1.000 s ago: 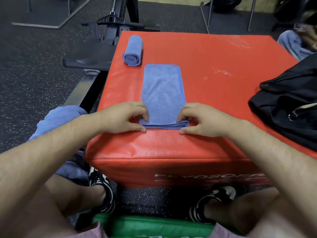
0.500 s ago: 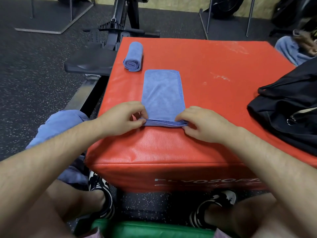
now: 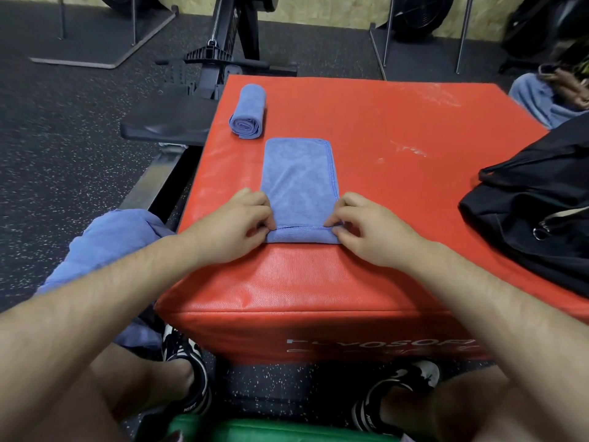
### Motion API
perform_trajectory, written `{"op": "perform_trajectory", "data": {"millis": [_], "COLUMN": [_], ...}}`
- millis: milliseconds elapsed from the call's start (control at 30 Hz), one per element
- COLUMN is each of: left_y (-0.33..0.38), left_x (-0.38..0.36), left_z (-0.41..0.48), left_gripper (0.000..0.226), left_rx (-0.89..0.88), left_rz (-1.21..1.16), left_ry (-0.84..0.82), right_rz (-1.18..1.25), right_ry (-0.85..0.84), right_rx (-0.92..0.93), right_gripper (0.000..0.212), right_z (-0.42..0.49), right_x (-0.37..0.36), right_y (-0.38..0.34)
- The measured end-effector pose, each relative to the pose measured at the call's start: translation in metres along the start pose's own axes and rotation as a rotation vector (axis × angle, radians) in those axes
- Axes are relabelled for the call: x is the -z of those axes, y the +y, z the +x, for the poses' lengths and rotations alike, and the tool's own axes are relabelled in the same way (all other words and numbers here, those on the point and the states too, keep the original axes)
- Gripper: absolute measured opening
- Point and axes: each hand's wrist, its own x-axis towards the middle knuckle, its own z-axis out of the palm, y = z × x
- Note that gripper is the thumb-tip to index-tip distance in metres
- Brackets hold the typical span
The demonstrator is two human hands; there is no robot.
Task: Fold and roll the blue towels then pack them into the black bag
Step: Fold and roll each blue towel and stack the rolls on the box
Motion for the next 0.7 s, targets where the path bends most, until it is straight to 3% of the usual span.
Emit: {"op": "perform_trajectory", "data": {"millis": [100, 200, 367, 600, 700], "left_y": [0.003, 0.005, -0.005, -0.007, 0.004], "left_x": [-0.002, 0.000, 0.002, 0.008, 0.016], "left_z": [-0.004, -0.013, -0.018, -0.012, -0.012], "left_gripper": [0.019, 0.029, 0.037, 0.022, 0.016], "left_rx": [-0.037, -0.097, -0.052, 0.024, 0.129], "left_rz": [0.113, 0.173, 0.080, 0.005, -0.144], "left_ry": [0.019, 0.004, -0.056, -0.045, -0.076], "right_rz": [-0.207, -0.231, -0.134, -0.096, 0.095], "right_ry": [0.015, -0.038, -0.109, -0.058, -0.087], "right_rx": [0.152, 0.203, 0.133, 0.085, -0.057], "right_gripper": [0.015, 0.017, 0.029, 0.021, 0.020], "right_z": [-0.002, -0.007, -0.008, -0.004, -0.007], "right_x": [0.000, 0.002, 0.007, 0.001, 0.010], "right_y": [-0.002, -0.003, 0.002, 0.002, -0.002]}}
